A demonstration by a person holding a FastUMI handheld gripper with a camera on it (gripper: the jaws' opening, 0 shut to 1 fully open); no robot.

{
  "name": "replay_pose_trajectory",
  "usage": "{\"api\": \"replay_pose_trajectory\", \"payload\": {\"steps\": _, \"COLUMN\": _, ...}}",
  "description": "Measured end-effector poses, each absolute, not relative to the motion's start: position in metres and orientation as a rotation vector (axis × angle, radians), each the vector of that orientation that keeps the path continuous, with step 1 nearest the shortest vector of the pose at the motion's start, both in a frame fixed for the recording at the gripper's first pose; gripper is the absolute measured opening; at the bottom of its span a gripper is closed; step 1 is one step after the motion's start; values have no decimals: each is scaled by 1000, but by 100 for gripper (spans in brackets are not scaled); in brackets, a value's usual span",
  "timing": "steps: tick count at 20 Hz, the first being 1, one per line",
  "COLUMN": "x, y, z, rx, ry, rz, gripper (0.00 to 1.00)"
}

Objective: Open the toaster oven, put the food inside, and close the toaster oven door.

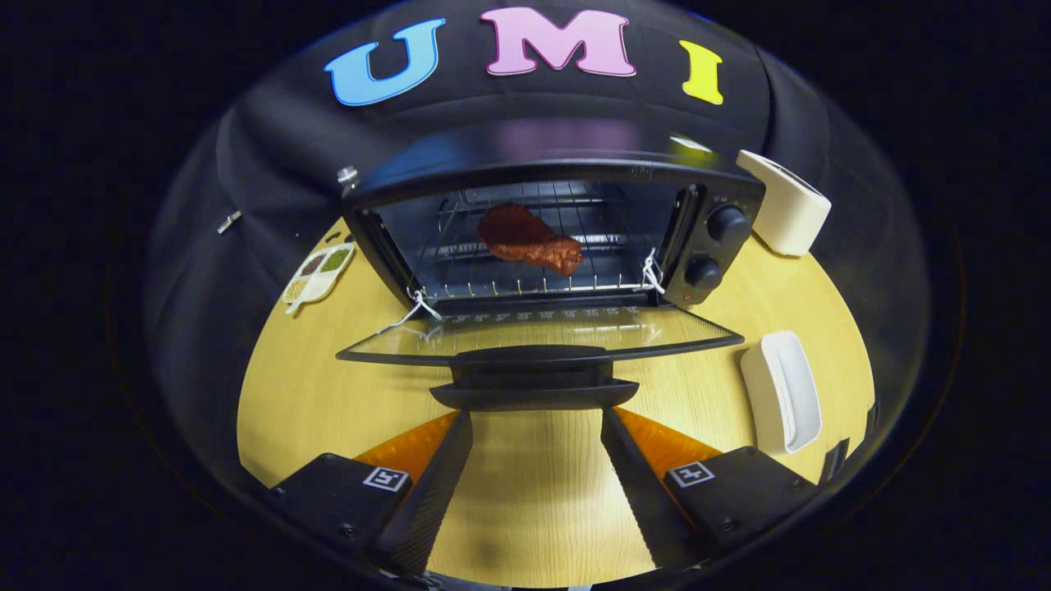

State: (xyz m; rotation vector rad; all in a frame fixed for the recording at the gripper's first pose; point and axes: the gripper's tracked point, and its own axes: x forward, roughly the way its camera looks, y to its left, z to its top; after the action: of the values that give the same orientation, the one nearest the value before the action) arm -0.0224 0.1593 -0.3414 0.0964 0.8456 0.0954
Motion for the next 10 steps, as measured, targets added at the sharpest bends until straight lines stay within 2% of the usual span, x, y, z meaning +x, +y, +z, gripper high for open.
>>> {"api": "replay_pose_trajectory", "payload": {"steps": 5, "x": 5, "y": 146, "z": -294, "rx": 84, "ry": 733, "rz": 89, "gripper": 100}}
{"api": "replay_pose_trajectory", "payload": {"steps": 10, "x": 28, "y": 131, "z": -215, "rx": 98, "ry": 578, "rz": 98, "gripper": 99}}
